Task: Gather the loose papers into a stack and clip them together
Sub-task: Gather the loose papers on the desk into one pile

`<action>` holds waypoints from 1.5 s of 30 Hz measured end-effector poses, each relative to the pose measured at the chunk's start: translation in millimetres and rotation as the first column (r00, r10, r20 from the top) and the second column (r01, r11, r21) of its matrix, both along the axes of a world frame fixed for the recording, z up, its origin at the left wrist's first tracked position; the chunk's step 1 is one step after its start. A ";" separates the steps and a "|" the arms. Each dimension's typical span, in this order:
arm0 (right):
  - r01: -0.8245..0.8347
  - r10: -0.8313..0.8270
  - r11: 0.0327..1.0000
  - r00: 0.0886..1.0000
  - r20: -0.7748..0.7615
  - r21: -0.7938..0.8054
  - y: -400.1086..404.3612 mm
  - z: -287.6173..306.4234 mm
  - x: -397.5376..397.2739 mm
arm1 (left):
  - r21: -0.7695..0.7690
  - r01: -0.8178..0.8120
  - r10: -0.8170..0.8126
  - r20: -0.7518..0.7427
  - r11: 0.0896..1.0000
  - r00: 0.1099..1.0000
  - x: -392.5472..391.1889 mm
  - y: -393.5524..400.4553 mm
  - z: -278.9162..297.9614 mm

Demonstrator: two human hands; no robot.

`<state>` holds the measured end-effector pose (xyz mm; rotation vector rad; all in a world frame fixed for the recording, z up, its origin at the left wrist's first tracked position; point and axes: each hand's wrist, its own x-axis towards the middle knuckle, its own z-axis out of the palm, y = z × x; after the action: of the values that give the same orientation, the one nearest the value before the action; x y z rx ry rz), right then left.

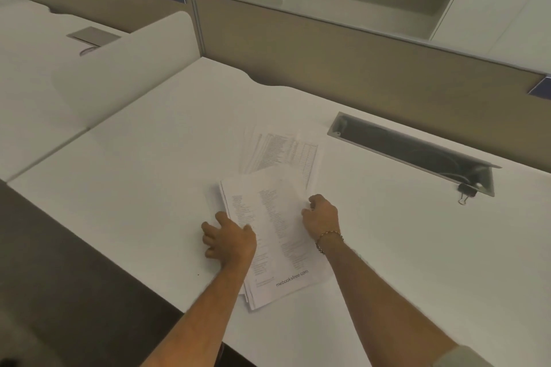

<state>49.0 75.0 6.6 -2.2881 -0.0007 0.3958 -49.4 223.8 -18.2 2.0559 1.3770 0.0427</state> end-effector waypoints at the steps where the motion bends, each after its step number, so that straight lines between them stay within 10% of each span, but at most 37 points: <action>1: 0.006 -0.006 1.000 1.000 -0.001 -0.022 0.8 -1.1 -0.7 | -0.038 -0.024 0.024 0.006 0.999 1.000 4.7 2.6 2.2; 10: 0.021 -0.024 0.996 0.999 -0.029 -0.084 8.1 1.7 -0.4 | -0.593 -0.152 0.331 0.206 0.791 0.921 20.1 33.5 9.8; 29: 0.177 -0.153 0.929 0.983 -0.101 0.324 -13.0 9.3 8.5 | -0.484 0.104 0.176 0.497 0.869 0.850 46.9 37.1 34.1; 45: 0.332 -0.294 0.912 0.939 -0.181 0.241 5.2 13.0 61.1 | -0.390 0.235 -0.031 0.463 0.890 0.886 112.8 66.6 41.6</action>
<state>110.0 80.2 19.5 -1.9449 0.3612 0.3623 63.4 290.3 23.3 1.6236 0.8563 0.1257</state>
